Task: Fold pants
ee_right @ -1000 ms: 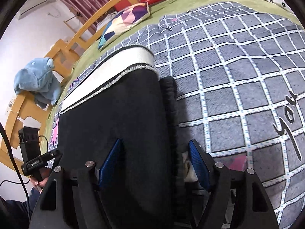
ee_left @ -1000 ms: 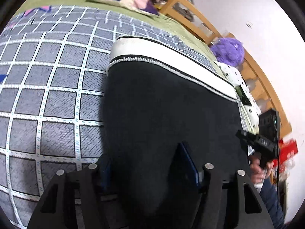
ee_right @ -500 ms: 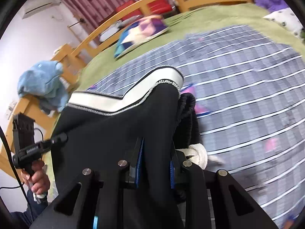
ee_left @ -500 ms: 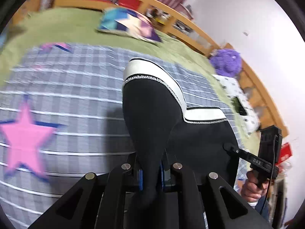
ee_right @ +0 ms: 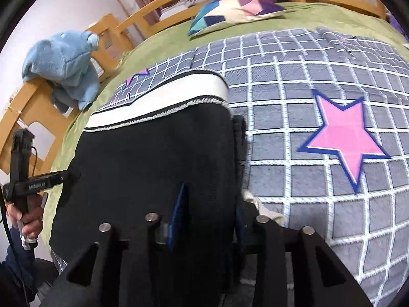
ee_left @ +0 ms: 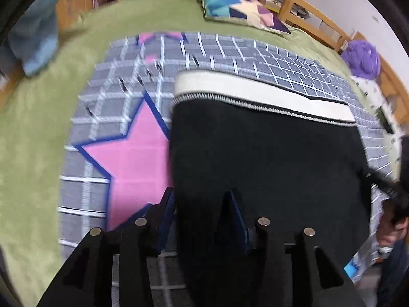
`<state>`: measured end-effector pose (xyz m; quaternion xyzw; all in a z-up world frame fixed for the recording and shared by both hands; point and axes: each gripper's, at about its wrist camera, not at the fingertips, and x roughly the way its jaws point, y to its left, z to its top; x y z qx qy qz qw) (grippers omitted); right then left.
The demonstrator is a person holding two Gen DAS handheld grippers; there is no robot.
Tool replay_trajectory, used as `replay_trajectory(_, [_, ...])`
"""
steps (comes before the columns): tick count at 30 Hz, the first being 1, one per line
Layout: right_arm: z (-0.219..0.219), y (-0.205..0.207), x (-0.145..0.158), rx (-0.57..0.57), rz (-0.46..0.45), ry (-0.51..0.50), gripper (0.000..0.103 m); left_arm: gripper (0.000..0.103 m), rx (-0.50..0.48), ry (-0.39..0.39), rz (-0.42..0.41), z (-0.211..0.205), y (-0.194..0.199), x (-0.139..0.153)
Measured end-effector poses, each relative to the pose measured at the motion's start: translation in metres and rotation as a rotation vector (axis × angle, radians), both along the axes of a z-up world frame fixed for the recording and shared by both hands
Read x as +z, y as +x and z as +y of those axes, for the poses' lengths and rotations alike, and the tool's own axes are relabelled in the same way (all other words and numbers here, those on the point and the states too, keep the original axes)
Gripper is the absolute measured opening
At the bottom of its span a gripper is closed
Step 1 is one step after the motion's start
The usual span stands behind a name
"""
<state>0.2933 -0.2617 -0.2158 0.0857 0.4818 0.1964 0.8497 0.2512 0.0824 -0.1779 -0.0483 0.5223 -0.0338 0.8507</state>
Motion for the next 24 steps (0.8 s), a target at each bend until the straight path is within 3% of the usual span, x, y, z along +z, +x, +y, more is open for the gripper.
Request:
replay_trajectory(2, [-0.001, -0.013, 0.019, -0.058, -0.026, -0.072, 0.037, 0.043, 0.015, -0.027, -0.044, 0.001, -0.014, 0.018])
replay_trajectory(4, [-0.005, -0.028, 0.038, -0.081, -0.07, -0.091, 0.036, 0.053, 0.008, -0.068, -0.086, -0.001, -0.035, 0.032])
replay_trajectory(7, [0.01, -0.067, 0.06, -0.045, -0.129, -0.106, 0.036, 0.054, 0.026, -0.013, -0.125, -0.011, -0.067, 0.034])
replay_trajectory(10, [0.038, -0.088, 0.043, 0.053, -0.111, -0.202, 0.036, 0.054, 0.055, -0.037, -0.086, -0.009, -0.103, 0.009])
replay_trajectory(12, [0.054, -0.092, 0.01, 0.086, 0.002, -0.306, 0.036, 0.057, 0.051, -0.051, -0.01, -0.013, -0.118, -0.016])
replay_trajectory(14, [0.058, -0.097, -0.003, 0.09, 0.037, -0.348, 0.036, 0.058, 0.044, 0.013, -0.027, -0.018, -0.13, -0.027])
replay_trajectory(17, [0.054, -0.096, 0.013, 0.118, 0.06, -0.31, 0.036, 0.057, 0.023, -0.013, -0.036, -0.015, -0.13, -0.011])
replay_trajectory(19, [0.051, -0.095, 0.027, 0.144, 0.06, -0.271, 0.035, 0.057, 0.027, -0.033, -0.084, -0.01, -0.122, 0.006])
replay_trajectory(24, [0.053, -0.072, 0.076, 0.073, -0.139, -0.166, 0.039, 0.057, 0.026, -0.022, -0.18, -0.014, -0.062, 0.032])
